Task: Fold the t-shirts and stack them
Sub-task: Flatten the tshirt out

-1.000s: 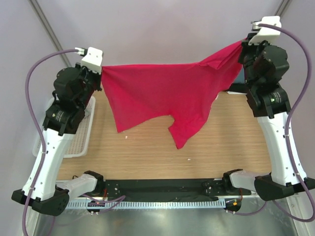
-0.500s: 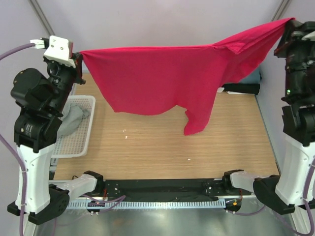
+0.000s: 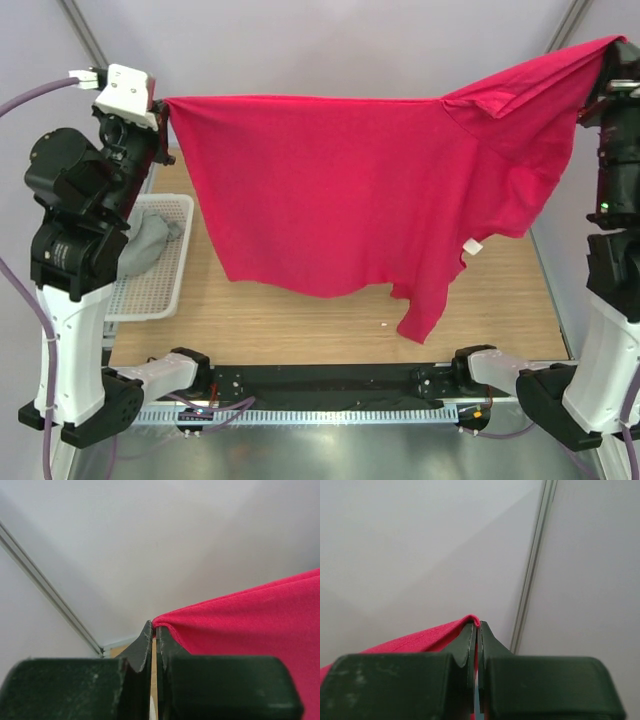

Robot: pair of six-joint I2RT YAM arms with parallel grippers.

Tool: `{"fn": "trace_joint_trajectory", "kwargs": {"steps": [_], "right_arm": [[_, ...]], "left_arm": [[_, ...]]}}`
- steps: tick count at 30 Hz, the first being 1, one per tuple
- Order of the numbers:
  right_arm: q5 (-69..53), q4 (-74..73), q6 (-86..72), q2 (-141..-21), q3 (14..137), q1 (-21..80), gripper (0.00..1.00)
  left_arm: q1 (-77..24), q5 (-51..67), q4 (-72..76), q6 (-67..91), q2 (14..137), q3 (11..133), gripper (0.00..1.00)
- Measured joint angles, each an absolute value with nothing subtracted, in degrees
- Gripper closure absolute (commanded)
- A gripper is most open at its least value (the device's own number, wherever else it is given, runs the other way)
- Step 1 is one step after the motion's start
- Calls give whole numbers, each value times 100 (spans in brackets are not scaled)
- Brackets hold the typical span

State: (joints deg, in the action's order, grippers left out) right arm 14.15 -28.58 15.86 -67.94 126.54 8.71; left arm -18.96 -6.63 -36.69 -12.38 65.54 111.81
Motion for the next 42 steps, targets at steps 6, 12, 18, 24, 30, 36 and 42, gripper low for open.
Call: {"fn": "trace_joint_trajectory", "kwargs": {"steps": [6, 12, 18, 24, 30, 36, 42], "right_arm": [[1422, -2408, 2231, -6888, 11161, 860, 99], [1426, -1691, 2724, -7470, 9065, 851, 99], [1619, -1173, 2947, -8844, 8031, 849, 99], [1903, -451, 2978, -9391, 7961, 849, 99], [1903, -556, 2604, -9115, 8672, 849, 99], [1282, -1411, 2040, -8029, 9557, 845, 99], [718, -2298, 1586, -6976, 10407, 845, 99]], "left_arm": [[-1885, -1155, -3135, -1732, 6552, 9944, 100], [-1817, -1629, -2224, -2305, 7116, 7972, 100], [-1608, -1765, -1527, -2502, 8650, 7356, 100], [-1514, -1863, -1092, -2502, 9494, 7767, 100], [-1581, -1835, -969, -2213, 8901, 8042, 100], [-1754, -1616, -1463, -1863, 7566, 8333, 100], [-1752, -1321, -2143, -1533, 6429, 8744, 100]]}}
